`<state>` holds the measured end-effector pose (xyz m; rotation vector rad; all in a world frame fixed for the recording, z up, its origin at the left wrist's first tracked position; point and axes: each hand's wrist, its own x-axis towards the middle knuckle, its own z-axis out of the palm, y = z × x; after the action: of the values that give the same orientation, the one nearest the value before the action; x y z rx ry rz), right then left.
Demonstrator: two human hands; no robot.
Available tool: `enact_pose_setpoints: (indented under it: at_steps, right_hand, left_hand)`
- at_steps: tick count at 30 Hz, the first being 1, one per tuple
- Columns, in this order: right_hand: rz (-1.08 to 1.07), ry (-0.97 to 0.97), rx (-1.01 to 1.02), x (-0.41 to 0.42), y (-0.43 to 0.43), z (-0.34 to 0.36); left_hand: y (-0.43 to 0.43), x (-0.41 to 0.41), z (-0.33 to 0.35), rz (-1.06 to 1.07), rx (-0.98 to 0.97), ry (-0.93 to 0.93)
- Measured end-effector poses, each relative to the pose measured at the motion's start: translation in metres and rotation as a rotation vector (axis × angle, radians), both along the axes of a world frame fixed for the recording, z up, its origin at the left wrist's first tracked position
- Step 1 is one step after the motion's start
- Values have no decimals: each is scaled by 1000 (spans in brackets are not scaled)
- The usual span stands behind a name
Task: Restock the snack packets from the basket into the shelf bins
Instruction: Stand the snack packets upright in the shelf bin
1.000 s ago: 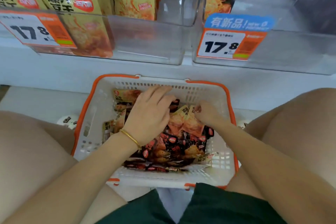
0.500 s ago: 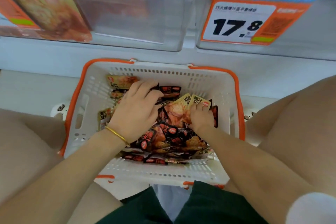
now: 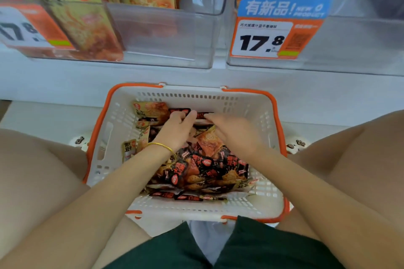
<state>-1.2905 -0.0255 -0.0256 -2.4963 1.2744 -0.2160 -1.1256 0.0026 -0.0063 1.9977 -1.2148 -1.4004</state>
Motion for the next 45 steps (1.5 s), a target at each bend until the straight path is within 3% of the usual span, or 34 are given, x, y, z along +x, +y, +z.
enact_pose_setpoints:
  at_steps: [5,7,9,12,15,17,18,20,22,25,27,31,34,38,45]
  right_hand:
    - [236,-216,-40,0,21,21]
    - [170,-366,182,0,23,33]
    - [-26,-536,380,2,24,50]
    - [-256,-534,487,6,16,63]
    - [-297,-731,1008,12,16,79]
    - [-279,-843,1192,16,19,94]
    - [-263,-864,1236,17,20,102]
    - [-213,-894,1293,19,18,120]
    - [-159,-927,1266,25,14,141]
    - [-89,-919,1094,38,6,176]
    - [-69,-873,927,48,0,197]
    - [-158,-916,565,71,-28,233]
    - [-210,-869,166,89,-63,245]
    - [-330,-543,-201,109,-99,243]
    - [-319,-151,-29,126,-120,211]
  left_hand:
    - [7,7,15,303,-50,199]
    - [11,13,22,289,-71,166]
    - [12,23,34,217,-96,107]
    - [17,32,62,66,-160,109]
    - [25,36,90,-45,-233,81]
    - [30,44,108,-73,-225,72]
    - [34,48,118,-67,-241,14]
    - [37,54,133,29,-396,-331]
    - [35,59,144,250,-681,-705]
    - [22,70,155,359,-1113,-859]
    - [8,83,155,337,-1227,-926]
    - [-11,96,152,293,-1219,-940]
    - [-19,96,146,221,-1149,-942]
    - [-27,92,136,177,-1103,-1013]
    - [-37,90,129,129,-1090,-1041]
